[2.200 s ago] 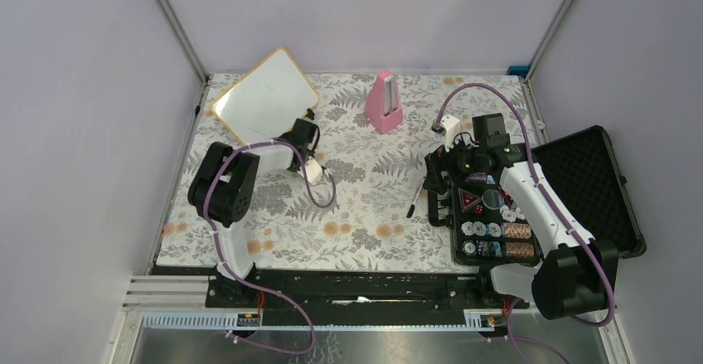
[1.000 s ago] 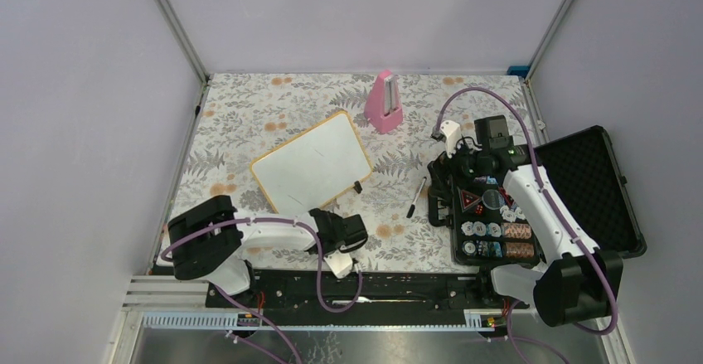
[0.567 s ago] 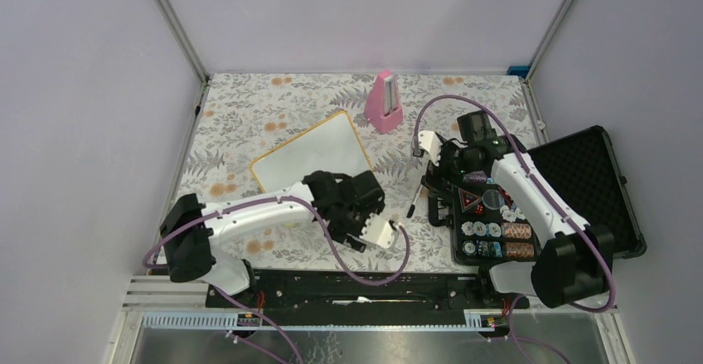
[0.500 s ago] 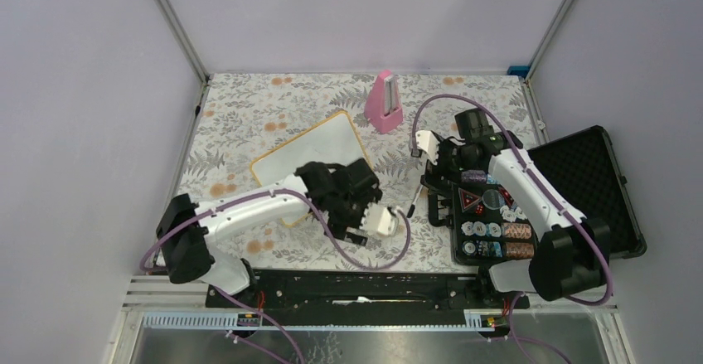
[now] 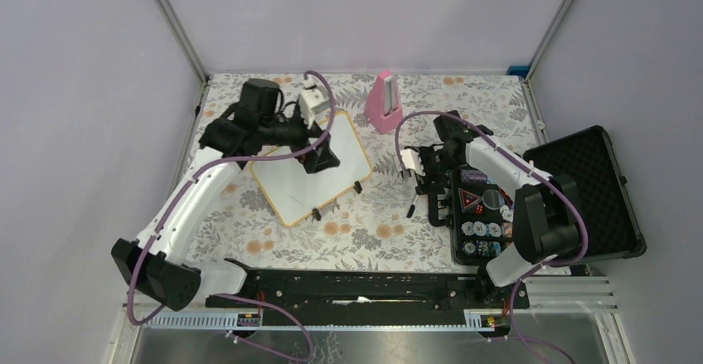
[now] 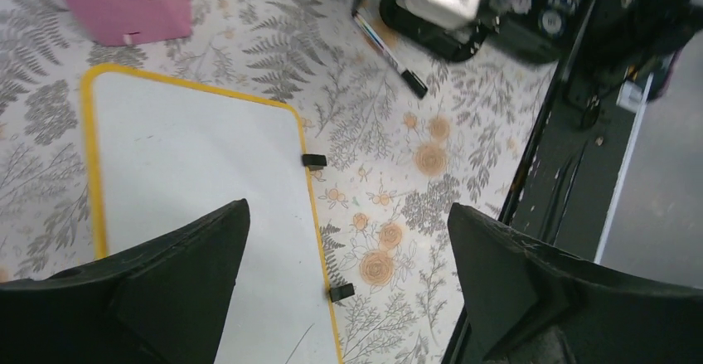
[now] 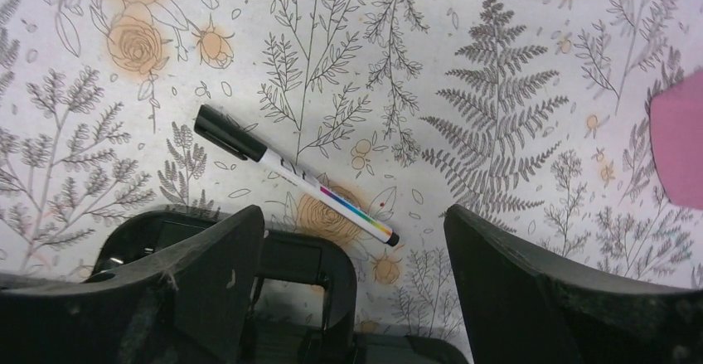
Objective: Write a sentence on the whiteboard
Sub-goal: Move the whiteboard stand to the center of the board, then open the whiteboard marker at the center of the board.
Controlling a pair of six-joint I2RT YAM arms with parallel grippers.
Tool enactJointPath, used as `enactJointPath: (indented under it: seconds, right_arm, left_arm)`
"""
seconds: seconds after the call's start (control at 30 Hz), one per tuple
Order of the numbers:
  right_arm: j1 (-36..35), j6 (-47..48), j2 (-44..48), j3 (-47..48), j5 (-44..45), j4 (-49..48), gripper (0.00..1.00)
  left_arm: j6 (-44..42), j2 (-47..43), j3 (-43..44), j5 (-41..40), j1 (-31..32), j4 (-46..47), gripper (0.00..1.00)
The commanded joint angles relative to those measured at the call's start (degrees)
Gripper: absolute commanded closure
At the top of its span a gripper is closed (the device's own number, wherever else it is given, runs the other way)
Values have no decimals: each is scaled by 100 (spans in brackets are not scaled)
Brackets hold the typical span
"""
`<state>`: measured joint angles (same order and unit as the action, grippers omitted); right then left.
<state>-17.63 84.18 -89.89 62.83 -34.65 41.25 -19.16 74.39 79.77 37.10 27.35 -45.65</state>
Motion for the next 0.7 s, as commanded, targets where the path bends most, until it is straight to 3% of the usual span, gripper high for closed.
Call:
enactJointPath:
  seconds: [0.0, 0.17, 0.3, 0.43, 0.67]
  right_arm:
    - [-169, 1113, -245, 23, 246, -72, 18]
    - [-232, 1637, -341, -370, 654, -495, 34]
    - [-240, 1819, -432, -602, 757, -786, 40]
    - [-268, 1829, -564, -587, 750, -906, 41]
    - [-350, 1864, -892, -490, 903, -949, 47]
  left_arm:
    - [1079, -398, 13, 946, -522, 745, 1]
    - [1614, -562, -98, 1146, -976, 1074, 1]
    - [2322, -682, -339, 1368, -1232, 1623, 1]
    - [2810, -689, -486, 1092, -1423, 1933, 1]
    - [2700, -693, -500, 742, -1584, 1962, 1]
